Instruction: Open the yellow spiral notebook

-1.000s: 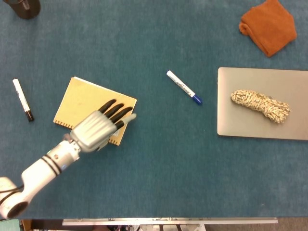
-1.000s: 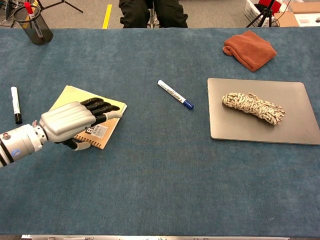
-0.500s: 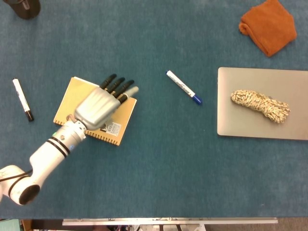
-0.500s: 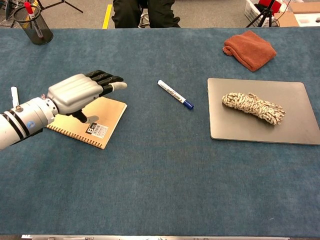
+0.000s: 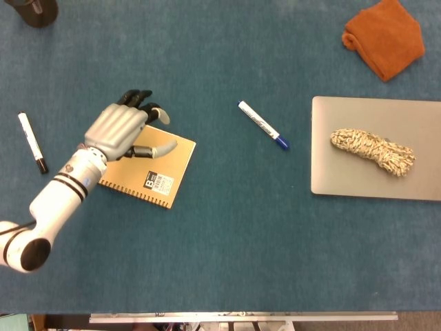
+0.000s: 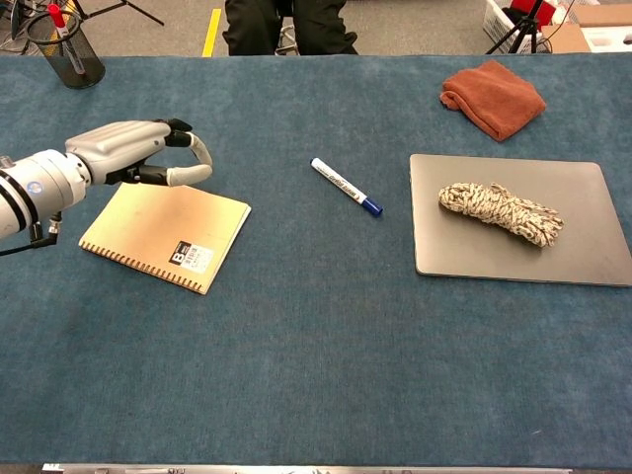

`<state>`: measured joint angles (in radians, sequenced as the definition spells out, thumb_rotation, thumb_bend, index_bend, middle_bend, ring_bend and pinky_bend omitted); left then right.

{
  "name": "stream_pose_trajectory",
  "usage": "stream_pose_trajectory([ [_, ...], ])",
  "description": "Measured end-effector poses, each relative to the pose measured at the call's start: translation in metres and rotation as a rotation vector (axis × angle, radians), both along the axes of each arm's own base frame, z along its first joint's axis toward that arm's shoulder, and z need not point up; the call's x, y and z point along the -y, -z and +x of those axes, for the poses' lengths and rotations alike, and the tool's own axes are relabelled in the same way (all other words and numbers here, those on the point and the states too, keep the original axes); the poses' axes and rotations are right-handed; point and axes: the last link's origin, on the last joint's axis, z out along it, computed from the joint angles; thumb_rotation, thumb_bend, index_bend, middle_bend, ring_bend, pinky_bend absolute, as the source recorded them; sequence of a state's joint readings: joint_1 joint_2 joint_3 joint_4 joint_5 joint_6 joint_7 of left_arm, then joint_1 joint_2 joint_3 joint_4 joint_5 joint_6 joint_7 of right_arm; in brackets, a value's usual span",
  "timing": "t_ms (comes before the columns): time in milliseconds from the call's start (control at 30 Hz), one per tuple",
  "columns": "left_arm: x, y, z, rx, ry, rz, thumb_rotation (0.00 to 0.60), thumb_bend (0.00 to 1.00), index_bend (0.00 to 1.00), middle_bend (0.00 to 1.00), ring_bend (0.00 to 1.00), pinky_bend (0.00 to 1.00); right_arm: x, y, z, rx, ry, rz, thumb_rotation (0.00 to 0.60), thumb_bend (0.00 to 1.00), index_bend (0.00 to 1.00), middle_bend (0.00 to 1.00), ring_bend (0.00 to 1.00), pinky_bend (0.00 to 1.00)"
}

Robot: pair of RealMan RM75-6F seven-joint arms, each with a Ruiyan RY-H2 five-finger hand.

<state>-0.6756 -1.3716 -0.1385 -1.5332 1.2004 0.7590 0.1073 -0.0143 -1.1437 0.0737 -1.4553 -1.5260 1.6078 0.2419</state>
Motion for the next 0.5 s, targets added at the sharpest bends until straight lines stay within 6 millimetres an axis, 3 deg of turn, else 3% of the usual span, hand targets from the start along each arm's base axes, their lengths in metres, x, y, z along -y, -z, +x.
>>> stream_pose_trajectory([
  [267,-0.020,0.008,-0.015,-0.084,-0.043,0.031,0.000,0.17,0.27,0.25,0.03,0.00,-0.001,-0.002,-0.002,-0.001,0.008,-0.003,0.600,0.19,0.16,0.21,0.10,0.18],
  [500,-0.023,0.011,-0.032,-0.190,-0.043,0.048,0.000,0.17,0.27,0.26,0.04,0.00,-0.001,-0.001,-0.003,-0.002,0.011,0.001,0.600,0.19,0.16,0.21,0.10,0.18],
])
